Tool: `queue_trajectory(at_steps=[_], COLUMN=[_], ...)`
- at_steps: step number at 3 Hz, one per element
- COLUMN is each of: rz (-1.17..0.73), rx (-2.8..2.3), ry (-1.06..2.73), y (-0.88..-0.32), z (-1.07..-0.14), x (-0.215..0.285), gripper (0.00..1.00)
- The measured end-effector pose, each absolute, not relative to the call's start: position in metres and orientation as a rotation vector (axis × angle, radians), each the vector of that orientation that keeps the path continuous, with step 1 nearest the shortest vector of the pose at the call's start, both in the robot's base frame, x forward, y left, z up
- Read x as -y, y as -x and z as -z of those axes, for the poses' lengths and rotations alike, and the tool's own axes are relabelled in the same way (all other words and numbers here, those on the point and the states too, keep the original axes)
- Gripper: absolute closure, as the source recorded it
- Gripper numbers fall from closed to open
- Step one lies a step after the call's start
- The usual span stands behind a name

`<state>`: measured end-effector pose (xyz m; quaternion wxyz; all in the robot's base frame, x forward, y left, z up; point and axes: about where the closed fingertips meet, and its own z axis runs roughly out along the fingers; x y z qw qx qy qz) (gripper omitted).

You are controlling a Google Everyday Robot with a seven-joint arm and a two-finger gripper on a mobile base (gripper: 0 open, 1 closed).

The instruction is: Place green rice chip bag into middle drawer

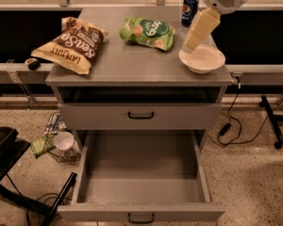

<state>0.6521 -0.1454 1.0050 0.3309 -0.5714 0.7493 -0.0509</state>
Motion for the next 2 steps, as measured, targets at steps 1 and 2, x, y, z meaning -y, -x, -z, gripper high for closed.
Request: queue_trajectory(at_steps=[1,2], rz=[0.094,0.05], rx=[-1.921,-1.831], ry=[1.489,1.451], y=[-0.664,-0.718], z=[-0.996,-0.98], x=[0.134,0.104], gripper=[0.0,0.0])
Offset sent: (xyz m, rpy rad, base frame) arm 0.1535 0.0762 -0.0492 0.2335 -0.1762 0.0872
